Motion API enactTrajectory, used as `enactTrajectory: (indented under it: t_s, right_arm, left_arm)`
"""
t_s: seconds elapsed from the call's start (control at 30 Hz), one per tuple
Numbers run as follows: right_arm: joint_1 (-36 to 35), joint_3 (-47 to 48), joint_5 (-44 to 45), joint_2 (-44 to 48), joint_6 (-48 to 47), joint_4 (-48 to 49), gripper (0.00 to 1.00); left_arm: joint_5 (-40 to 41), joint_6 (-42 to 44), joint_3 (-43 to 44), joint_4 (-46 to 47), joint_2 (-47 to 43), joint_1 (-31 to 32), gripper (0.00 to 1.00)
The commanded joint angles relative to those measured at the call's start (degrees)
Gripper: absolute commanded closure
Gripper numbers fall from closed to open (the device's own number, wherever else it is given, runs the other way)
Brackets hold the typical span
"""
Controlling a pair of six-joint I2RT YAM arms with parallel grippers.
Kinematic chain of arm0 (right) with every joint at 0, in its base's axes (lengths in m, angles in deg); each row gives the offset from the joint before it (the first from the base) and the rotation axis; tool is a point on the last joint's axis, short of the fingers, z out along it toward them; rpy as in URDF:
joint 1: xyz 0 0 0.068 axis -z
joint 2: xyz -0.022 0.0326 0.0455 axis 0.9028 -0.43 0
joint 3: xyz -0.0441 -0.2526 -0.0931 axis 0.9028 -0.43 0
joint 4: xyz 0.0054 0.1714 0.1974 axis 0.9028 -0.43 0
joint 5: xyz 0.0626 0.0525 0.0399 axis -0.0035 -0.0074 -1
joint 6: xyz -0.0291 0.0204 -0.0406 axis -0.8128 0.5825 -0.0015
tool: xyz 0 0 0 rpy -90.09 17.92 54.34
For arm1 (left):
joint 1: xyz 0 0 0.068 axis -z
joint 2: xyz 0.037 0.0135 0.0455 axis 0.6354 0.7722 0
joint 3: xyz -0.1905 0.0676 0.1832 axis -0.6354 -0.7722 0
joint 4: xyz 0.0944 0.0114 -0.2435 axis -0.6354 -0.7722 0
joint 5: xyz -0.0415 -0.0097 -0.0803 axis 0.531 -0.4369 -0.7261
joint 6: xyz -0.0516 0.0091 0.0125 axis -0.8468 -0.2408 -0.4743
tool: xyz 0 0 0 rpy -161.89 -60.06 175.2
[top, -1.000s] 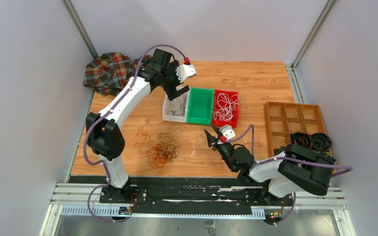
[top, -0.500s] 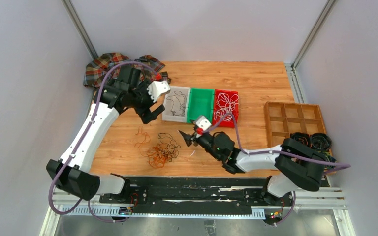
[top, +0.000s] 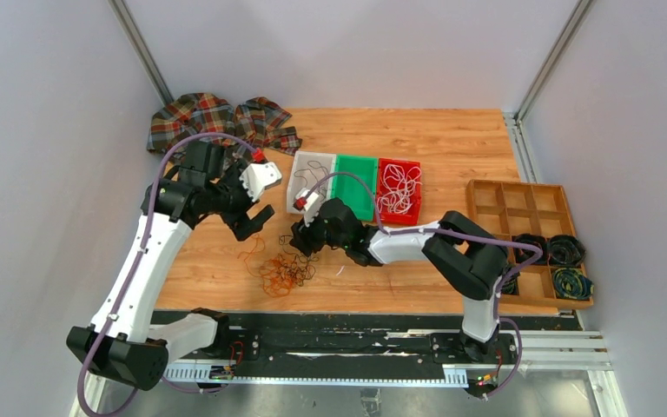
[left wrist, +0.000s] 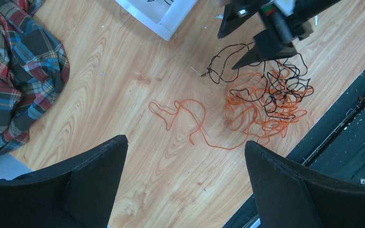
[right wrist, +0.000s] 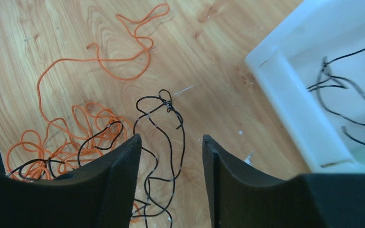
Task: Untangle the cables
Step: Untie the cable.
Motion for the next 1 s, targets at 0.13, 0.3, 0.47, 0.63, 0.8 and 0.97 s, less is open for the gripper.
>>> enactTrajectory:
  t_s: [0.13, 0.3, 0.47, 0.63, 0.8, 0.97]
  right_arm:
    - [1.9, 3.6, -7.2, -3.7, 3.9, -5.0, 0.67]
    - [2.3, 5.6, -9.2, -2.0, 3.6, -5.6, 0.96]
    - [2.3, 5.0, -11.2, 2.9, 3.2, -4.9, 0.99]
    - [2.2, -0.6, -14.0, 10.8, 3.7, 1.8, 0.99]
    - [1.6, -3.7, -16.3, 17.2, 5.3, 5.4, 0.99]
    - [0.2, -3.6, -17.9, 20.8, 5.1, 6.6, 0.99]
  left_arm:
    - [-3.3, 2.5, -1.2, 0.1, -3.9, -0.5, 0.02]
    - [-4.7, 1.9, -0.8, 0.1, -4.9, -0.5, 0.02]
    - [-6.2, 1.8, -1.1, 0.2, -5.2, -0.8, 0.02]
    - [-10.6, 2.1, -1.3, 0.2, -4.3, -1.1, 0.02]
    - [-15.0, 2.7, 1.2, 0.2, -3.0, -1.1, 0.01]
    - [-20.2, 3.0, 3.0, 0.2, -1.9, -1.1, 0.05]
